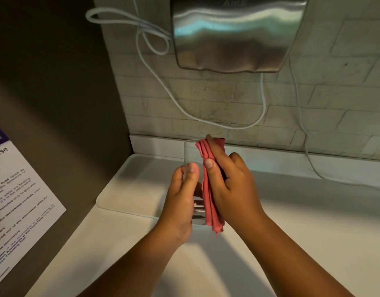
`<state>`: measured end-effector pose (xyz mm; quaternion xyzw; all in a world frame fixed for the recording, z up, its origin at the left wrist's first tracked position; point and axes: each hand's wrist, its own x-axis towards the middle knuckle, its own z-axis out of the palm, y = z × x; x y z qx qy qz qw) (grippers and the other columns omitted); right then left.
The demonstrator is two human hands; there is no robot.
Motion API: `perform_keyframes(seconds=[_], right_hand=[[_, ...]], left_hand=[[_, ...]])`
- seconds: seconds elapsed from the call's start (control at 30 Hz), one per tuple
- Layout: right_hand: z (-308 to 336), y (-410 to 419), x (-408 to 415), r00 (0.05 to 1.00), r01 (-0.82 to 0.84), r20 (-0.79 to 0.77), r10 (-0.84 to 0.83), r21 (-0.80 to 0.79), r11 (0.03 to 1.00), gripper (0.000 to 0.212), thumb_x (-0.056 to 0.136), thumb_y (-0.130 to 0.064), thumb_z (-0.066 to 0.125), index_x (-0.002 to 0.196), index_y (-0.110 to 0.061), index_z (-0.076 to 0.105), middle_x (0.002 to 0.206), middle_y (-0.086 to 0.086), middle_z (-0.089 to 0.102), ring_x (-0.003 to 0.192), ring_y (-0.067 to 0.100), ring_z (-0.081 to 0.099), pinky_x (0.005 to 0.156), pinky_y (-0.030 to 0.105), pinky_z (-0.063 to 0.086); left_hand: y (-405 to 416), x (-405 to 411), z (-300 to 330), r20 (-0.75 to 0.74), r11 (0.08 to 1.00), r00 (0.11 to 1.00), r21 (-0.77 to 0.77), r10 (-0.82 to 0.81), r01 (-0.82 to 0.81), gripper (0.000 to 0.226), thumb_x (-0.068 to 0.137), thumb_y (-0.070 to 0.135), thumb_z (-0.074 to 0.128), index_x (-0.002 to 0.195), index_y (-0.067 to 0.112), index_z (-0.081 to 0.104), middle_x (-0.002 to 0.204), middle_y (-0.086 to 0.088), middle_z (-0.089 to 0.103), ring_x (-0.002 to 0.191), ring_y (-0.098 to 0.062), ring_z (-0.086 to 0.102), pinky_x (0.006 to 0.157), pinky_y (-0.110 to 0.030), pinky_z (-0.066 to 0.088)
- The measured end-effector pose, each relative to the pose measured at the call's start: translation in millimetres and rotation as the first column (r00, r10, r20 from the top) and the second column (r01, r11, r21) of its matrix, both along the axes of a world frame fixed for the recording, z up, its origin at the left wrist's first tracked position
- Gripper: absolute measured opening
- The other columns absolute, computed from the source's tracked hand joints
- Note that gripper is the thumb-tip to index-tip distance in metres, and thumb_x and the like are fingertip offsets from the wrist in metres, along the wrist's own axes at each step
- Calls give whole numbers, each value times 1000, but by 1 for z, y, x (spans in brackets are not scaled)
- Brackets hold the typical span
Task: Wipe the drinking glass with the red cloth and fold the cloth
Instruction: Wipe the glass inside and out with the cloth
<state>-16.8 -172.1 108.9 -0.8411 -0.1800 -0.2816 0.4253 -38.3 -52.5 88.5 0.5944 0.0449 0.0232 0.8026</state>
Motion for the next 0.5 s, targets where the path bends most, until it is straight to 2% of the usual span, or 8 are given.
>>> perform_keyframes(seconds=[0.1, 0.17, 0.27, 0.33, 0.4, 0.5], right_hand=[[-9, 0, -4, 998, -21, -62, 23, 45, 999, 44, 102, -50, 35, 146, -52, 36, 89, -8, 51, 81, 3, 55, 67, 13, 45], [-16, 3, -13, 998, -48, -50, 47, -21, 999, 45, 103, -48, 35, 148, -52, 35, 93, -11, 49, 82, 1, 54, 66, 14, 46], [-20, 8, -27, 998, -44, 25, 49, -173, 984, 49, 102, -47, 37, 150, -53, 28, 103, -12, 48, 83, 3, 53, 65, 16, 50], [-19, 9, -27, 999, -21, 24, 26, -183, 983, 48, 103, -46, 37, 150, -50, 31, 103, -10, 49, 83, 4, 53, 66, 22, 52], [-15, 7, -21, 1000, -18, 4, 19, -123, 992, 46, 103, -43, 41, 148, -50, 35, 97, -9, 47, 81, 3, 51, 65, 20, 50], [-12, 3, -10, 1000, 25, 3, -25, -34, 999, 44, 104, -44, 42, 147, -49, 37, 91, -12, 44, 78, -1, 51, 63, 10, 42]], left_hand=[[4, 5, 6, -16, 999, 999, -1, 35, -35, 64, 80, 76, 56, 122, 29, 67, 98, -21, 66, 88, -35, 76, 69, -39, 65], [5, 8, 8, -32, 998, 998, -12, 57, -57, 65, 81, 74, 56, 122, 25, 67, 107, -25, 71, 99, -41, 74, 80, -44, 64], [7, 9, 9, -64, 997, 995, -11, 81, -82, 65, 86, 73, 54, 124, 21, 68, 121, -20, 78, 115, -38, 75, 101, -55, 60], [6, 8, 5, -71, 997, 995, 11, 73, -72, 55, 98, 68, 50, 124, 24, 68, 121, -18, 79, 117, -37, 75, 102, -58, 59], [4, 6, 3, -60, 997, 996, 37, 64, -62, 44, 102, 64, 49, 123, 31, 69, 122, -15, 79, 119, -37, 74, 100, -58, 60], [-2, 0, 4, -43, 998, 998, 43, 37, -35, 53, 87, 73, 53, 122, 35, 69, 125, -26, 73, 118, -44, 71, 100, -64, 59]])
